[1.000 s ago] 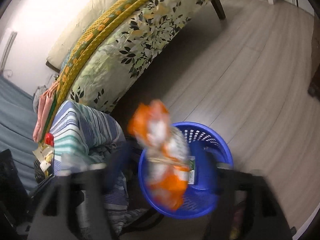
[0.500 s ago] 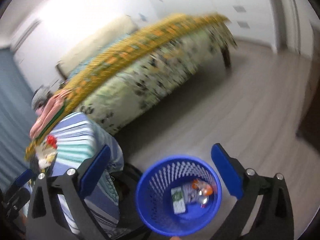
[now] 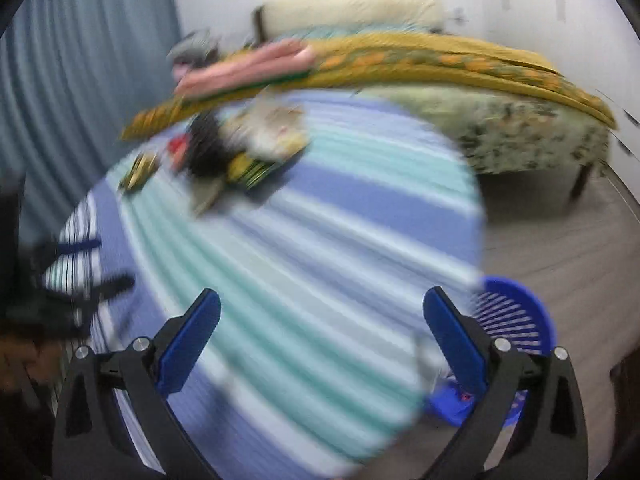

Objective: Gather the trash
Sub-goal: 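Move both open tools back over the bedspread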

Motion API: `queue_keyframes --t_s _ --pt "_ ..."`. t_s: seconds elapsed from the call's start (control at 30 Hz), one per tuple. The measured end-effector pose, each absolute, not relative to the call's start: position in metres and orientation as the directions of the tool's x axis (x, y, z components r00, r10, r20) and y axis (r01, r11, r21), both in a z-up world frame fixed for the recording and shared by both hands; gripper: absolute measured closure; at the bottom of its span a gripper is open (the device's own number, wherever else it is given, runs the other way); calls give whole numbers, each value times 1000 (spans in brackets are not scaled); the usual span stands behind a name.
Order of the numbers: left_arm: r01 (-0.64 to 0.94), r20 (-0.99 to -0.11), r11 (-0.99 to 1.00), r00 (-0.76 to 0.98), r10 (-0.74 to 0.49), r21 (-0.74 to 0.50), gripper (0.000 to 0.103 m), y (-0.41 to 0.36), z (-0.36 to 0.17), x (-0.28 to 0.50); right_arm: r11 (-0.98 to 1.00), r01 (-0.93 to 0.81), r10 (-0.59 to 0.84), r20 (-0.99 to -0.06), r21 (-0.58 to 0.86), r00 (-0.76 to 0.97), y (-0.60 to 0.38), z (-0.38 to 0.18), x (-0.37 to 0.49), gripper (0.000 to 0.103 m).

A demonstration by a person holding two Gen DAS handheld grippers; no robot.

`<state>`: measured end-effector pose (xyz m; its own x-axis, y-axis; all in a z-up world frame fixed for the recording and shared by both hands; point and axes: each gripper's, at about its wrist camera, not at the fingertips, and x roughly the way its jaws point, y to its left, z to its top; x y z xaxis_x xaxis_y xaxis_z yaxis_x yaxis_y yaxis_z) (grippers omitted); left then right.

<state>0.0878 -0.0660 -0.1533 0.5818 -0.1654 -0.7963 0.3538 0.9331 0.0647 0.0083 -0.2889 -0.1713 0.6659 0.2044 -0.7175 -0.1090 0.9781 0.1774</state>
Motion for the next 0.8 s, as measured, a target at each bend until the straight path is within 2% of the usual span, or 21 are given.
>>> queue_keyframes --t_s 0.1,0.23,0.47,0.8 --pt "314 -816 948 563 -134 60 5 -34 -157 97 980 -155 195 -742 123 641 -253 -174 19 5" --pt "282 -826 959 542 -151 10 4 -11 -161 108 975 -175 215 -754 134 620 -227 -173 42 5" --pt "258 -823 966 554 -124 29 4 -12 -160 105 981 -179 167 -808 77 565 -202 -186 81 5" --pt "259 -824 966 552 -128 24 4 -12 -160 104 981 -185 160 -811 65 563 -202 -188 82 5"
